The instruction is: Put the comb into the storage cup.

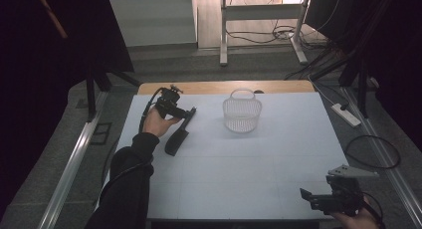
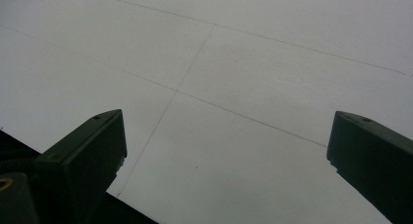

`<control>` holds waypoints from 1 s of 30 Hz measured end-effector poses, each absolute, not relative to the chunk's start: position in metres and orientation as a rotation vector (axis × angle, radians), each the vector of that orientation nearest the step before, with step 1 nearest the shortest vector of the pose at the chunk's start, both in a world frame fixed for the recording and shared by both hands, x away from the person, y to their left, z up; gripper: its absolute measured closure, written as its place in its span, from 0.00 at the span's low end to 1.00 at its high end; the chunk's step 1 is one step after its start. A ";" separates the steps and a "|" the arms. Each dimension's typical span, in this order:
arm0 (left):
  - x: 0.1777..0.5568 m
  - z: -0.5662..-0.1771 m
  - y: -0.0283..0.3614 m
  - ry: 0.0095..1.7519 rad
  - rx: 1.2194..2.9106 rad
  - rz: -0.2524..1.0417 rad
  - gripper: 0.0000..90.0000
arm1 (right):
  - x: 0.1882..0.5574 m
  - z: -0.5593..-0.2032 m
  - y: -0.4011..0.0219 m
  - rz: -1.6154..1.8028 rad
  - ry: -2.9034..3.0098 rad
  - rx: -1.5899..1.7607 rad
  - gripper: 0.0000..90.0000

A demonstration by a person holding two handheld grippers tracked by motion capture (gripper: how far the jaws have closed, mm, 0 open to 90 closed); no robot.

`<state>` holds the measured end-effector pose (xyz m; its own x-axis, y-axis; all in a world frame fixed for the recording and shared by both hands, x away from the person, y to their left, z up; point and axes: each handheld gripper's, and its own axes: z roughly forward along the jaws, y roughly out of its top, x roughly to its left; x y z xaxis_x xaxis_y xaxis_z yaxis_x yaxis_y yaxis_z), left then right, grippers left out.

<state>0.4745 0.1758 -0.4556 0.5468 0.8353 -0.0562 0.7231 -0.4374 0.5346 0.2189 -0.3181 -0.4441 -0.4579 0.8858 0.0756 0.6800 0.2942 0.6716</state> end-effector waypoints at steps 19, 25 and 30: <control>0.494 -0.475 0.183 1.401 2.269 0.255 0.99 | 0.220 -0.444 -0.318 0.930 2.266 1.424 0.03; 0.496 -0.490 0.180 1.422 2.282 0.255 0.99 | 0.220 -0.445 -0.318 0.928 2.269 1.426 0.03; 0.496 -0.503 0.178 1.446 2.292 0.250 0.99 | 0.220 -0.445 -0.318 0.932 2.274 1.420 0.03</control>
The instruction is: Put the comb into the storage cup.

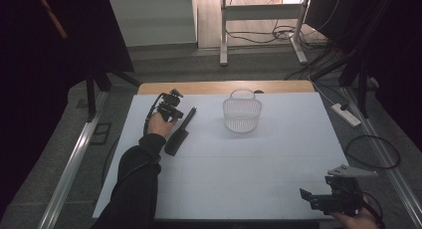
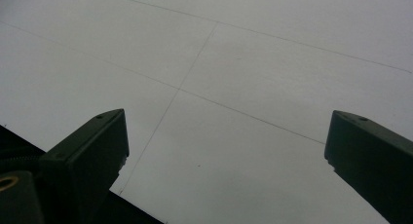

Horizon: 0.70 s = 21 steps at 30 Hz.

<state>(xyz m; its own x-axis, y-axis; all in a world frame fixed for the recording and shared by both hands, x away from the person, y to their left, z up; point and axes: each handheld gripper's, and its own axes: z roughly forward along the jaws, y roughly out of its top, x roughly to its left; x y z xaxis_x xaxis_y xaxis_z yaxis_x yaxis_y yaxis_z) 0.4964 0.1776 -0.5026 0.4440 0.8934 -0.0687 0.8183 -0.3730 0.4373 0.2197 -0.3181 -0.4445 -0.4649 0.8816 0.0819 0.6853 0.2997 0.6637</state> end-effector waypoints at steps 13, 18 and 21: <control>0.497 -0.516 0.173 1.460 2.286 0.231 0.99 | 0.220 -0.445 -0.318 0.934 2.281 1.420 0.04; 0.496 -0.515 0.166 1.431 2.304 0.225 0.99 | 0.220 -0.445 -0.318 0.933 2.281 1.422 0.04; 0.494 -0.515 0.162 1.410 2.315 0.219 0.99 | 0.220 -0.445 -0.318 0.932 2.280 1.425 0.04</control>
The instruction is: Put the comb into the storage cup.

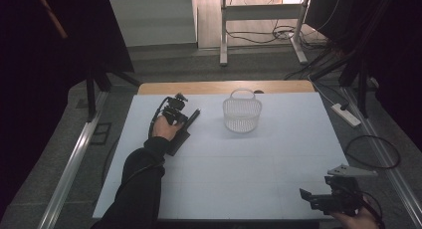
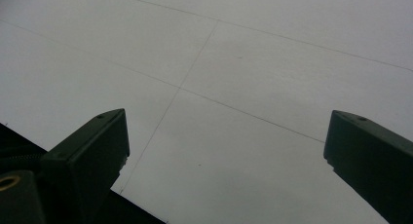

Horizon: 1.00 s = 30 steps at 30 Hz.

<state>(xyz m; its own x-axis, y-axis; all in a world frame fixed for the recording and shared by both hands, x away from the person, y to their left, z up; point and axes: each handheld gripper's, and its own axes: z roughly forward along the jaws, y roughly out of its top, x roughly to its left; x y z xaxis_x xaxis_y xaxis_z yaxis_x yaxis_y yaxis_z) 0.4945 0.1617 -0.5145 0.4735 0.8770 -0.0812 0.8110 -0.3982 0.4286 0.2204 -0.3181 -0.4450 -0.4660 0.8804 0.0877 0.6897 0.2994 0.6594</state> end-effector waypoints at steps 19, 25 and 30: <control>0.479 -0.516 0.149 1.318 2.320 0.135 0.99 | 0.220 -0.445 -0.317 0.925 2.284 1.425 0.04; 0.473 -0.515 0.139 1.278 2.345 0.118 0.99 | 0.220 -0.445 -0.317 0.925 2.284 1.425 0.04; 0.464 -0.513 0.133 1.242 2.362 0.108 0.99 | 0.220 -0.445 -0.317 0.924 2.284 1.422 0.04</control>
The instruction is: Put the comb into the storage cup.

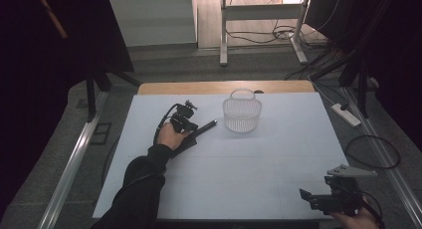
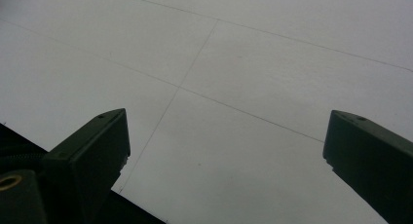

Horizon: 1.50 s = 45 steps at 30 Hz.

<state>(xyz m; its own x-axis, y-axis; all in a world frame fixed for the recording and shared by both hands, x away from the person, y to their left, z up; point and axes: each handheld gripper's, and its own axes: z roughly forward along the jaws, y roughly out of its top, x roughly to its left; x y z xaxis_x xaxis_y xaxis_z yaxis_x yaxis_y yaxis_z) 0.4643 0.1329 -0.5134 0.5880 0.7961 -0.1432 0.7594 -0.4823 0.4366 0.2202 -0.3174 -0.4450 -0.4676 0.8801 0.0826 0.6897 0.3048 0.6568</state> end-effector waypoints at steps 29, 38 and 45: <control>0.405 -0.512 0.089 1.038 2.466 0.040 0.99 | 0.220 -0.445 -0.316 0.917 2.296 1.398 0.04; 0.376 -0.509 0.083 1.003 2.466 0.006 0.99 | 0.220 -0.445 -0.315 0.926 2.308 1.385 0.04; 0.355 -0.506 0.080 0.982 2.468 -0.006 0.99 | 0.220 -0.445 -0.314 0.923 2.318 1.377 0.04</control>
<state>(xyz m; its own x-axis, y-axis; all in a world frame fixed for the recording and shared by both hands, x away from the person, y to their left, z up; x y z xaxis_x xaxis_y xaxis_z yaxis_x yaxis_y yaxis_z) 0.3551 0.0805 -0.5058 0.7425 0.6463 -0.1763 0.6483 -0.6270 0.4320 0.2202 -0.3143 -0.4450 -0.5009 0.8625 0.0722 0.6762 0.3379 0.6547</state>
